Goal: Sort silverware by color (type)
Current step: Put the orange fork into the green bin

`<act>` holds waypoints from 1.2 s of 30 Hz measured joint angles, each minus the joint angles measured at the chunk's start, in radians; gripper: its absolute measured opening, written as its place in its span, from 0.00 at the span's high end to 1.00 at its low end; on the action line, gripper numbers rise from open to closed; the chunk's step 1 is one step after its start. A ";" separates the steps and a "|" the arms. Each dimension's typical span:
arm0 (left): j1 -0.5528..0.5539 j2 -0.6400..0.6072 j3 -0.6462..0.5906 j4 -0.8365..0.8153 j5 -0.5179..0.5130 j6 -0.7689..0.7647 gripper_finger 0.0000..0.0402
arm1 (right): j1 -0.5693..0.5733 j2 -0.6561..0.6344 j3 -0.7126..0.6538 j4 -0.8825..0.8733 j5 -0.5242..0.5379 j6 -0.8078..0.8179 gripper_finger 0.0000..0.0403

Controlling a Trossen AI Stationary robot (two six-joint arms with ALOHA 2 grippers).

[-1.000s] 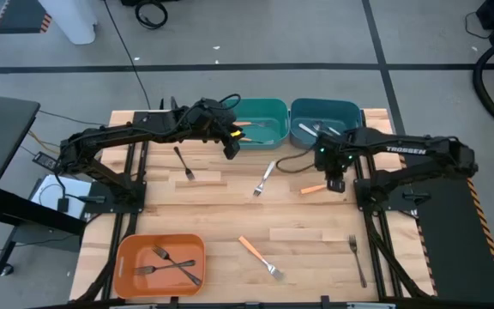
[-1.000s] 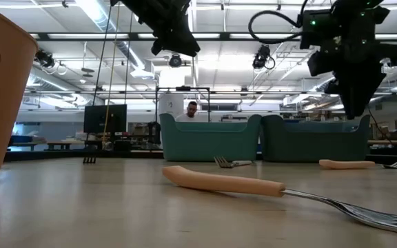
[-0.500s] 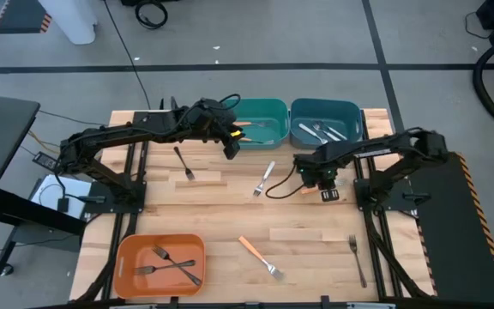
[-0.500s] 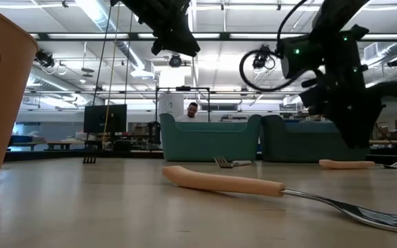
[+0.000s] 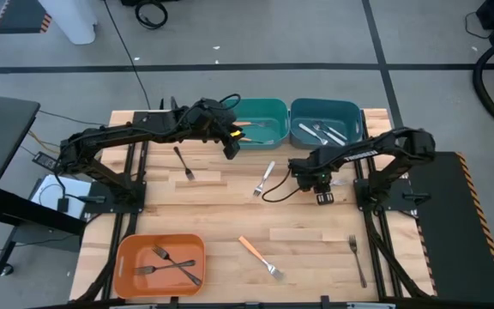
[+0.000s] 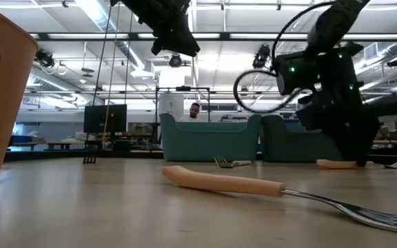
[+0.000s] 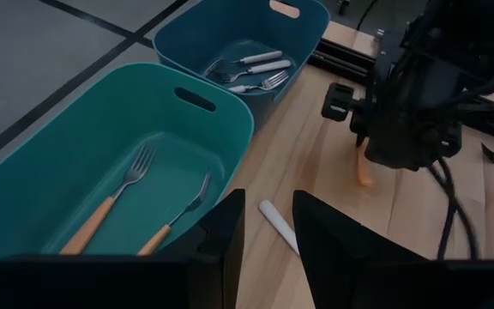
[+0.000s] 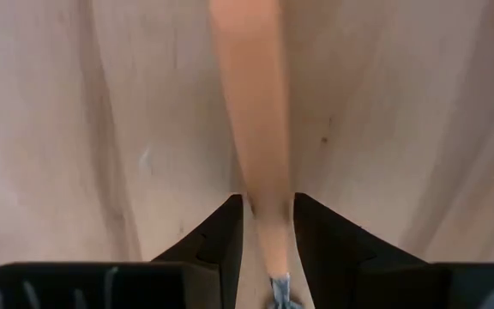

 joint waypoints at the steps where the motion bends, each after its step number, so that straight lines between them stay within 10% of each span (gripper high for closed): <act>1: 0.000 0.000 0.000 0.000 0.000 0.000 0.73 | 0.000 0.005 -0.015 0.020 0.001 0.002 0.72; 19: 0.000 0.000 0.000 -0.009 0.000 -0.002 0.73 | 0.005 0.009 -0.040 0.053 -0.032 0.056 0.85; 36: 0.010 0.000 0.006 -0.019 0.000 -0.002 0.73 | 0.002 0.015 0.311 -0.193 -0.072 0.055 0.85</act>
